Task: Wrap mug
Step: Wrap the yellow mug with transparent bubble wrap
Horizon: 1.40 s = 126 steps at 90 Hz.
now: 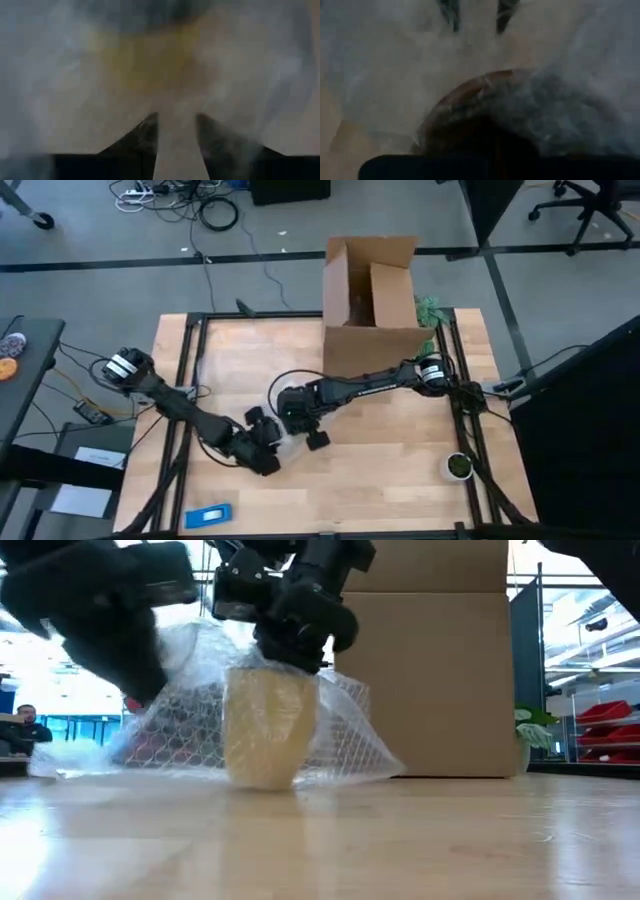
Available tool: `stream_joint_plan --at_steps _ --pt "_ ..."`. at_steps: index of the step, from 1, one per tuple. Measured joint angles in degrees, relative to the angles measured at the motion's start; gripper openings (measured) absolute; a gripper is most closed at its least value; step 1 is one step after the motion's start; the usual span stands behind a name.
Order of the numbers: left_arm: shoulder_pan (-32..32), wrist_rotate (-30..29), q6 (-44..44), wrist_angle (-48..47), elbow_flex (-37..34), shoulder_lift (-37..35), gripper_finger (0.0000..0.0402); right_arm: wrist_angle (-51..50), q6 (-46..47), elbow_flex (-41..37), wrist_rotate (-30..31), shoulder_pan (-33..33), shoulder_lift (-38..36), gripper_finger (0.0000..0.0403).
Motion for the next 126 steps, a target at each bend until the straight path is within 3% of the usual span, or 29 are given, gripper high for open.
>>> stream_joint_plan --at_steps 10,16,27,46,62,76,87,96,126 --pt "-2.25 -5.42 -7.49 -9.48 -0.29 -0.71 0.0115 0.27 -0.02 -0.04 -0.06 -0.39 0.07 0.0000" --pt "-2.54 -11.16 -10.41 -9.56 -1.84 -0.30 0.0115 0.16 -0.02 0.09 -0.25 -0.75 0.04 0.0000" --pt "-0.64 -17.89 -9.02 5.62 -7.06 1.33 0.0115 0.57 -0.14 0.09 -0.74 -1.04 0.04 0.0000" --pt "4.19 -17.23 2.80 39.21 -14.57 8.97 0.0115 0.00 -0.90 0.09 -1.87 -1.04 0.07 0.0000" --pt "5.28 -14.33 9.17 54.62 -13.13 17.24 0.0115 -4.38 -1.70 0.03 -2.89 -1.04 -0.42 0.0000" --pt "5.31 -11.86 12.40 60.37 -7.81 24.10 0.0115 -8.82 -1.70 -0.04 -6.90 -1.26 -0.95 0.0000" --pt "5.33 -11.20 14.06 58.43 -3.18 26.24 0.0115 -14.51 -1.57 -0.02 -8.61 -1.12 -0.98 0.0000" --pt "4.97 -11.03 13.69 50.57 -1.61 24.42 0.0115 -17.30 -0.25 0.04 -7.81 -0.09 -0.99 0.0000" --pt "-0.57 -13.17 -5.77 2.27 -1.51 8.06 0.0115 -19.14 2.14 -0.06 -5.20 2.15 -1.29 0.0000"
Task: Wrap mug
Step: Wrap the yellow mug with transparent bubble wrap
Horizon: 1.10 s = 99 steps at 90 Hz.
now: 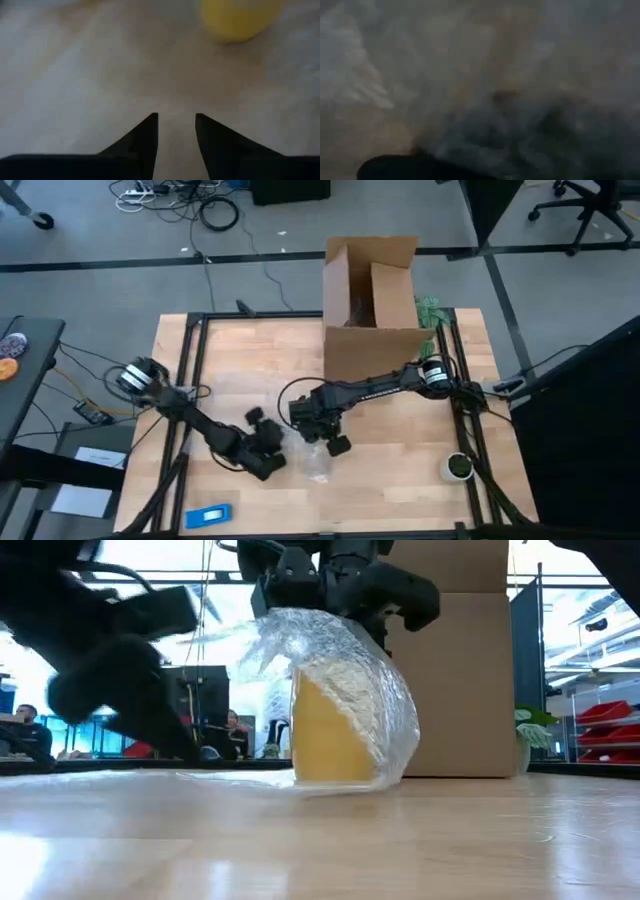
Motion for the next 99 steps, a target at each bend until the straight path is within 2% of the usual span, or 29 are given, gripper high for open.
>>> stream_joint_plan --at_steps 10,24,41,62,83,99 --pt "-1.36 -4.09 -8.03 -6.13 -0.50 -1.00 0.0115 -0.10 0.38 0.00 -0.18 0.00 0.00 0.0000" --pt "-1.21 -5.55 -11.16 1.88 -5.29 2.08 0.0115 -1.58 0.46 0.00 -0.41 0.00 0.00 0.0000" --pt "-1.36 -4.57 -19.32 0.93 -9.10 4.31 0.0115 -6.29 0.52 0.03 -2.65 -0.02 -0.03 0.0000" --pt "-1.97 -3.69 -18.56 -0.11 -9.38 3.87 0.0115 -12.46 0.75 0.09 -2.82 -0.02 -0.07 0.0000" --pt "-1.97 -3.52 -17.47 -1.02 -8.46 3.98 0.0115 -3.17 0.65 -0.07 -3.08 -0.13 0.00 0.0000" --pt "-1.99 -3.34 -17.50 -2.49 -8.35 3.98 0.0115 0.17 -3.88 -0.41 -2.56 -0.11 0.26 0.0000"
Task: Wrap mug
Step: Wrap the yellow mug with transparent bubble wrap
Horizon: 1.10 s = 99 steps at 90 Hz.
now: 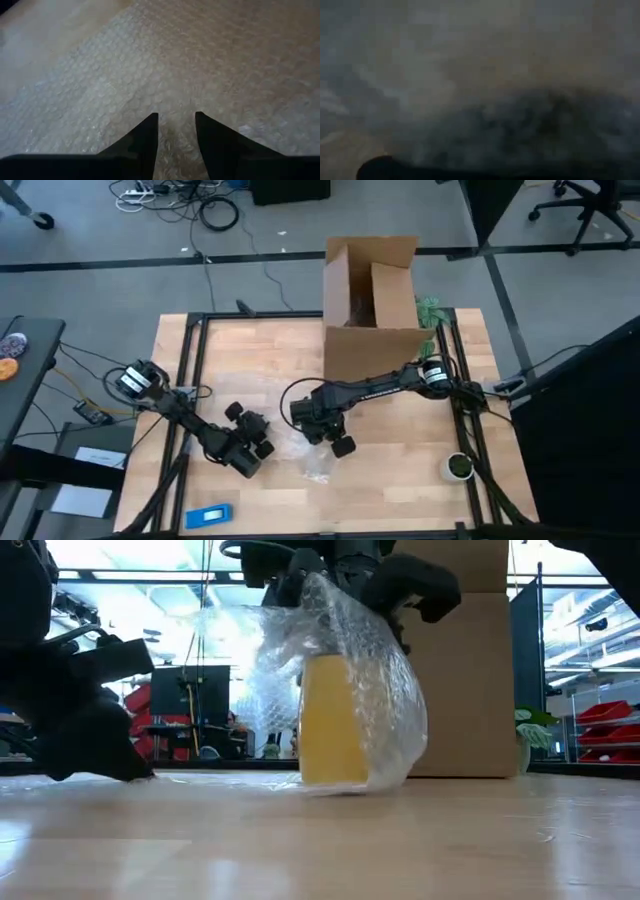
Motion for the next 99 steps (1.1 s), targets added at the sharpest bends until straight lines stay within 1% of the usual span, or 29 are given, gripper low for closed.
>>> stream_joint_plan --at_steps 13,22,32,50,67,80,92,99 --pt "-0.12 0.02 -0.03 -0.20 -0.02 0.02 0.0115 5.92 -2.67 -1.65 -0.39 0.07 -0.07 0.0000" --pt "-0.43 -0.02 -0.14 -0.41 -0.02 0.02 0.0115 6.15 -2.92 -2.11 -2.50 -0.02 -0.06 0.0000" --pt "-0.57 -0.04 -0.22 -1.00 -0.02 0.04 0.0115 1.69 -2.89 -1.67 -4.97 -0.32 0.05 0.0000" --pt "-0.57 -0.02 -0.24 -1.11 -0.02 0.07 0.0115 -8.81 -2.24 2.71 -5.13 -0.11 0.66 0.0000" --pt "-0.57 -0.05 -0.26 -1.30 -0.06 0.07 0.0115 -14.20 -2.04 5.57 -7.67 -0.04 0.64 0.0000" --pt "-0.57 -0.07 -0.26 -1.26 -0.06 0.07 0.0115 -11.37 -2.04 5.57 -6.95 0.06 0.60 0.0000" --pt "-0.57 -0.07 -0.26 -1.23 -0.06 0.07 0.0115 -5.98 -2.02 5.63 -4.25 0.34 0.54 0.0000" --pt "-0.57 -0.07 -0.26 -1.22 -0.08 0.07 0.0115 -5.84 -2.15 5.63 -4.13 0.42 0.51 0.0000"
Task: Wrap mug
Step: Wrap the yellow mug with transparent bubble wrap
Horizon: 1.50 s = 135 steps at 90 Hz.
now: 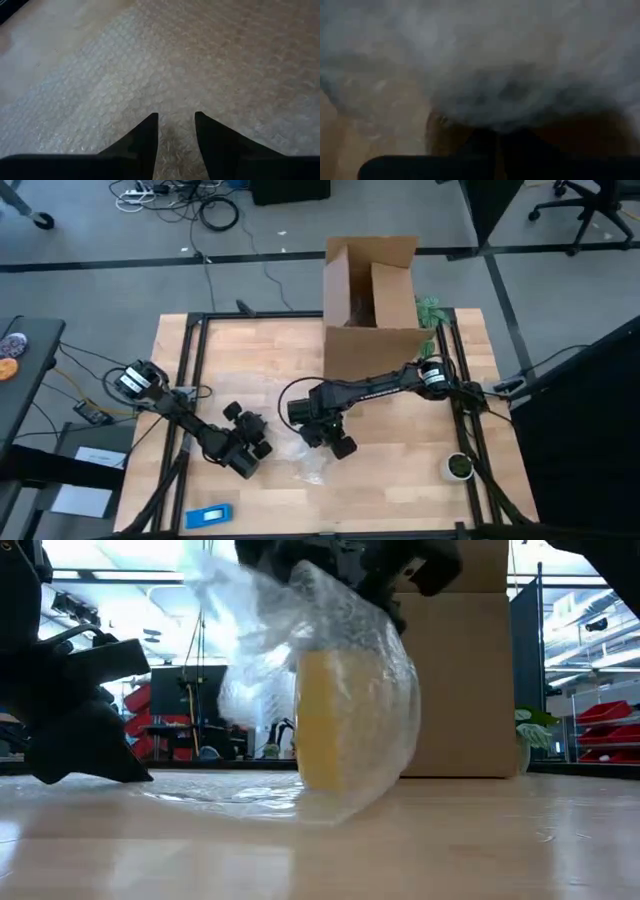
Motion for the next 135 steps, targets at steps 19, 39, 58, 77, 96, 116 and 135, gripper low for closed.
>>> stream_joint_plan --at_steps 19,39,58,77,96,116,135 --pt "0.00 0.00 0.00 -0.08 0.00 0.02 0.0115 -7.55 3.01 1.87 -0.10 0.02 -0.09 0.0000" --pt "0.00 0.01 -0.02 -0.13 0.02 0.04 0.0115 -11.93 5.66 11.13 3.30 0.22 -0.33 0.0000" --pt "0.00 -0.02 -0.04 0.02 -0.02 0.04 0.0115 -3.14 5.36 16.89 10.76 0.25 -1.11 0.0000" --pt "0.00 -0.07 -0.04 0.15 -0.02 0.04 0.0115 11.76 3.40 9.86 11.82 -1.41 -1.27 0.0000" --pt "0.00 -0.07 -0.04 0.12 -0.02 0.04 0.0115 12.19 4.28 5.05 11.22 -2.16 -1.14 0.0000" --pt "0.00 -0.07 -0.04 0.12 0.00 0.04 0.0115 0.18 7.10 7.41 9.40 -0.20 -1.77 0.0000" --pt "0.00 -0.07 -0.37 0.22 -0.02 0.04 0.0115 -2.66 7.16 7.96 10.24 1.45 -1.73 0.0000"
